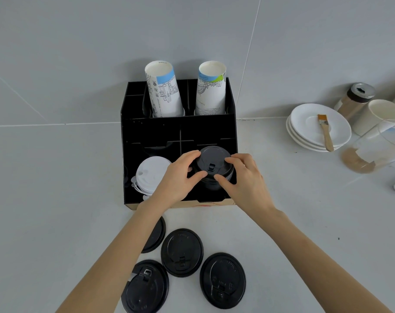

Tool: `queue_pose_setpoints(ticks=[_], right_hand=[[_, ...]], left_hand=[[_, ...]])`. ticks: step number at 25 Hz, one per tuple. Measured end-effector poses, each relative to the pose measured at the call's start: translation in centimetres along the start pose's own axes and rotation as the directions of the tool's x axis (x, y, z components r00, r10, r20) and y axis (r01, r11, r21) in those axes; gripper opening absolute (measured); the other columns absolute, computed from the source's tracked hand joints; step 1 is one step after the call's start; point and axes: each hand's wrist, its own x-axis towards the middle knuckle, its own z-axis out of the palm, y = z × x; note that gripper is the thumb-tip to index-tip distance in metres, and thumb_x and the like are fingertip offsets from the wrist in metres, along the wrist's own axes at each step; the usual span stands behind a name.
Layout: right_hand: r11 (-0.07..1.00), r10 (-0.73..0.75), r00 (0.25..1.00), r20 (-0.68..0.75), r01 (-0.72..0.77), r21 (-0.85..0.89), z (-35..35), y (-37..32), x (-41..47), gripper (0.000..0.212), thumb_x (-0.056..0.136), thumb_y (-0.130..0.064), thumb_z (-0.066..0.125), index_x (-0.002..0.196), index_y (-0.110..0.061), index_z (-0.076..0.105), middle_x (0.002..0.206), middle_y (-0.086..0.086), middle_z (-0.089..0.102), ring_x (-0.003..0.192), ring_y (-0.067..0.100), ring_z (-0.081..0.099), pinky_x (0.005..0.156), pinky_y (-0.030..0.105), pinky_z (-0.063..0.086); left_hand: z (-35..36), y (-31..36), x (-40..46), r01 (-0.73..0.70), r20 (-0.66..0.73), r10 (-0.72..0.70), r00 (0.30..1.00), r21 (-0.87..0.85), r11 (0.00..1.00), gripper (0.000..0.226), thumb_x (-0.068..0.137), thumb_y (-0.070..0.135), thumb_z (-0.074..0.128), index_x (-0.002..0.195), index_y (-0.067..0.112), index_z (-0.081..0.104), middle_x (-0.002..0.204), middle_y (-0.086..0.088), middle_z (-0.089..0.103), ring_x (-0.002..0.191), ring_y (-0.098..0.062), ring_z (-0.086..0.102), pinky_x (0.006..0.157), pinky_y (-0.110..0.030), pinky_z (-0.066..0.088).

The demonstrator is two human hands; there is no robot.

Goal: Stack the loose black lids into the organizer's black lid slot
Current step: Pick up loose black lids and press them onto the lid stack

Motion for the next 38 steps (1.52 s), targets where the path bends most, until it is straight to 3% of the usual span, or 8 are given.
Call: queue_pose_setpoints(ticks=[10,16,20,24,28,33,35,38], right_hand=[[1.0,-0.019,1.0,0.001,0.019,0.001,0.1,0.3,0.2,0.046,0.083,-0.029,0.059,0.122,-0.008,0.045,0.129,0.011,0.043,0.117,0.025,0.044,0.093,0.035,0.043],[0.995,-0.088,0.994,-0.059,0.09,0.034,-0.2,-0.4,-1.0,0.045,0.082,-0.024,0.061,0.123,-0.012,0.045,0.132,0.01,0.042,0.119,0.025,0.042,0.093,0.033,0.041],[0.98,-0.178,0.983,-0.044,0.181,0.079,0.4,-1.0,-3.3,0.04,0.082,-0.019,0.061,0.119,-0.012,0.048,0.128,0.008,0.048,0.116,0.024,0.047,0.086,0.026,0.04],[0.969,-0.221,0.974,0.042,0.214,0.125,1.8,-1.1,-6.2,0.042,0.082,-0.034,0.05,0.12,-0.016,0.047,0.126,0.005,0.05,0.113,0.019,0.05,0.086,0.027,0.044],[0.97,-0.244,0.936,0.254,0.23,0.084,4.1,-0.6,-8.7,0.051,0.084,-0.035,0.053,0.129,-0.019,0.036,0.137,0.0,0.039,0.124,0.014,0.04,0.101,0.031,0.041],[0.975,-0.203,0.835,0.511,0.222,0.024,6.0,-0.1,-10.2,0.066,0.083,-0.033,0.056,0.137,-0.021,0.019,0.149,-0.001,0.021,0.135,0.016,0.024,0.11,0.03,0.028],[0.972,-0.21,0.823,0.528,0.233,0.024,6.5,0.0,-10.6,0.065,0.084,-0.03,0.056,0.137,-0.02,0.02,0.149,0.0,0.021,0.135,0.016,0.024,0.109,0.028,0.026],[0.972,-0.216,0.828,0.518,0.235,0.03,6.9,0.1,-10.8,0.061,0.085,-0.026,0.054,0.137,-0.02,0.021,0.148,-0.002,0.023,0.135,0.013,0.024,0.108,0.025,0.028]], left_hand=[[0.1,-0.2,0.0,0.003,-0.001,-0.003,1.0,0.018,1.0,0.051,0.085,0.015,0.055,0.132,0.01,0.034,0.141,-0.008,0.04,0.127,-0.021,0.04,0.097,-0.021,0.035],[-0.4,-0.1,-1.0,0.014,-0.024,-0.012,1.0,0.05,0.999,0.055,0.085,0.02,0.057,0.133,0.012,0.033,0.145,-0.008,0.033,0.131,-0.021,0.035,0.109,-0.037,0.033],[-1.1,-0.3,-3.6,0.002,-0.072,0.001,0.997,0.033,0.999,0.05,0.085,0.019,0.057,0.13,0.014,0.037,0.137,-0.006,0.044,0.121,-0.01,0.041,0.1,-0.021,0.032],[-1.1,-1.6,-7.5,0.023,-0.06,-0.021,0.998,0.041,0.999,0.049,0.084,0.021,0.058,0.129,0.019,0.039,0.132,0.0,0.048,0.113,-0.003,0.039,0.09,-0.003,0.029],[-0.3,-4.0,-11.5,0.129,-0.029,-0.127,0.991,0.074,0.989,0.05,0.082,0.027,0.059,0.128,0.024,0.039,0.126,0.003,0.049,0.116,-0.012,0.043,0.103,-0.034,0.038],[1.3,-5.8,-15.0,0.167,0.111,-0.208,0.972,0.298,0.94,0.063,0.081,0.043,0.053,0.134,0.02,0.029,0.141,0.002,0.037,0.13,-0.017,0.028,0.108,-0.035,0.029],[1.6,-6.2,-15.7,0.079,0.132,-0.156,0.979,0.461,0.884,0.073,0.07,0.056,0.041,0.132,0.019,0.032,0.136,0.002,0.046,0.124,-0.016,0.03,0.099,-0.041,0.042],[1.9,-6.6,-15.8,0.032,0.129,-0.131,0.983,0.58,0.814,0.071,0.062,0.06,0.039,0.12,0.018,0.044,0.114,0.005,0.065,0.105,-0.011,0.035,0.074,-0.032,0.056]])
